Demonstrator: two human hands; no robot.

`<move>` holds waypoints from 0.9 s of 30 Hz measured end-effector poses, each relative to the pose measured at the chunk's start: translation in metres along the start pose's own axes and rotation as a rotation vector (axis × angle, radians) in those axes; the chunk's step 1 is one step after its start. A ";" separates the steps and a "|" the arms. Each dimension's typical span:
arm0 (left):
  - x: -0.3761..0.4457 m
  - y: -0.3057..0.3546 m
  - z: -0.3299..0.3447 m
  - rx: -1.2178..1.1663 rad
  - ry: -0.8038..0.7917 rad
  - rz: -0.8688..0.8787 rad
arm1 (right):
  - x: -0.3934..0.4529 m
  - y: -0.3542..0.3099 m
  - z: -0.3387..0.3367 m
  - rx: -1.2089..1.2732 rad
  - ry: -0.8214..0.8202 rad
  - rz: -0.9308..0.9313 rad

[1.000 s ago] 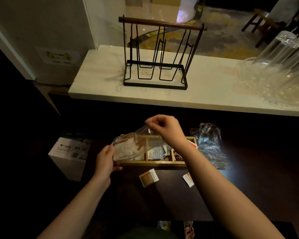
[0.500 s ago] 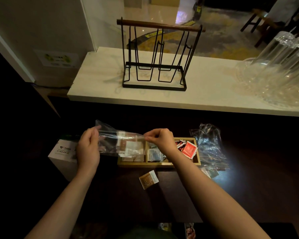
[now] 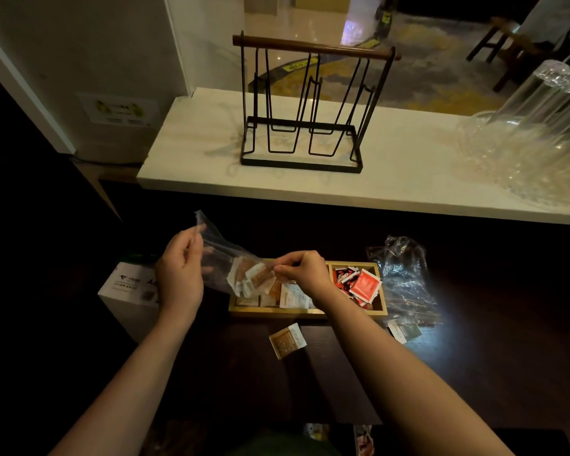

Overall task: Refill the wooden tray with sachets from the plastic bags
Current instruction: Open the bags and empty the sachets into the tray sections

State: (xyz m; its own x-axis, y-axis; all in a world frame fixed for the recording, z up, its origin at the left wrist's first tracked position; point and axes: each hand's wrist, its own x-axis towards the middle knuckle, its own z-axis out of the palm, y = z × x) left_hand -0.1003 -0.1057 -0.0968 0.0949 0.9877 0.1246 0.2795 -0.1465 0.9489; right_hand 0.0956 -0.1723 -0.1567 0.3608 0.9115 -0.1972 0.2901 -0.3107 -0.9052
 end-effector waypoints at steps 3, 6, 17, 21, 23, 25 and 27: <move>-0.001 0.004 0.000 0.008 0.001 0.030 | 0.000 0.000 0.002 0.041 -0.007 0.020; -0.002 0.011 -0.001 0.044 0.000 0.086 | 0.000 -0.001 0.003 0.102 -0.029 0.023; 0.003 0.022 -0.004 0.144 -0.068 0.202 | -0.001 0.002 0.005 0.091 -0.012 0.003; 0.006 0.027 -0.004 0.188 -0.103 0.243 | -0.002 0.003 0.005 0.152 -0.023 0.007; 0.008 0.032 -0.003 0.210 -0.118 0.271 | -0.003 0.001 0.005 0.207 -0.022 0.021; 0.008 0.036 -0.003 0.222 -0.135 0.283 | -0.004 0.001 0.003 0.256 -0.021 0.048; 0.010 0.036 -0.002 0.220 -0.135 0.271 | -0.004 0.002 0.003 0.312 -0.022 0.077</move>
State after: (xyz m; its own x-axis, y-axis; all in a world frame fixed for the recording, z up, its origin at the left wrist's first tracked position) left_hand -0.0910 -0.1014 -0.0606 0.3151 0.8972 0.3096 0.4244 -0.4250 0.7996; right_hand 0.0923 -0.1756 -0.1583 0.3512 0.8951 -0.2748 -0.0241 -0.2848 -0.9583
